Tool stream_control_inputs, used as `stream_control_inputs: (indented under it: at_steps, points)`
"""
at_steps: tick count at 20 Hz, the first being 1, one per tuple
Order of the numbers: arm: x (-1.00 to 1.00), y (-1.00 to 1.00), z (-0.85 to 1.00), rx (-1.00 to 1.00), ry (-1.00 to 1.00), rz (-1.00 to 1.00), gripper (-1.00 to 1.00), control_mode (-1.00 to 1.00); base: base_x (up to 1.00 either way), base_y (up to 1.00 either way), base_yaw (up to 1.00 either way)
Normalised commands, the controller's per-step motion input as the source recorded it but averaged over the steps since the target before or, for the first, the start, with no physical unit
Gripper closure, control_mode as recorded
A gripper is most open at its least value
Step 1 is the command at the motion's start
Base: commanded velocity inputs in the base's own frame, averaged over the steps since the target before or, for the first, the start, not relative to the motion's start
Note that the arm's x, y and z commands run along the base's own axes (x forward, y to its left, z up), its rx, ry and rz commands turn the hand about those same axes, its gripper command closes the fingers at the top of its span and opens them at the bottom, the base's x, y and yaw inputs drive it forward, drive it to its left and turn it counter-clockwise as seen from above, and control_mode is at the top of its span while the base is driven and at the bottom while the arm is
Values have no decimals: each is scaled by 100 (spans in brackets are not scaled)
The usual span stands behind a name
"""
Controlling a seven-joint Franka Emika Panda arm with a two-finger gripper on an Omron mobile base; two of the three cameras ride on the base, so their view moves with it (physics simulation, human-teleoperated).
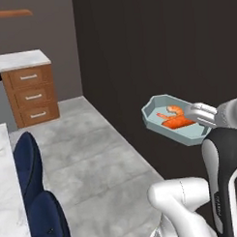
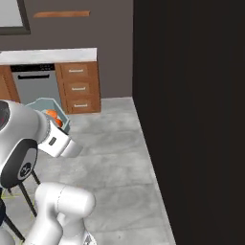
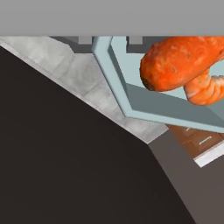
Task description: Place the tupperware containing the shrimp and carrot meal in the microwave. Close the microwave door and press the start button to reheat the meal.
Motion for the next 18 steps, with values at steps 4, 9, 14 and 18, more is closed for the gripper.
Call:
stream_control_inputs:
  at_steps: [4, 9, 14, 18]
  points:
    - [0, 0, 0, 0, 0, 0, 100, 100, 100, 0, 0]
    - [0, 0, 0, 0, 0, 0, 100, 100, 100, 0, 0]
    - [0, 0, 0, 0, 0, 0, 100, 100, 100, 0, 0]
    - [0, 0, 0, 0, 0, 0, 100, 100, 100, 0, 0]
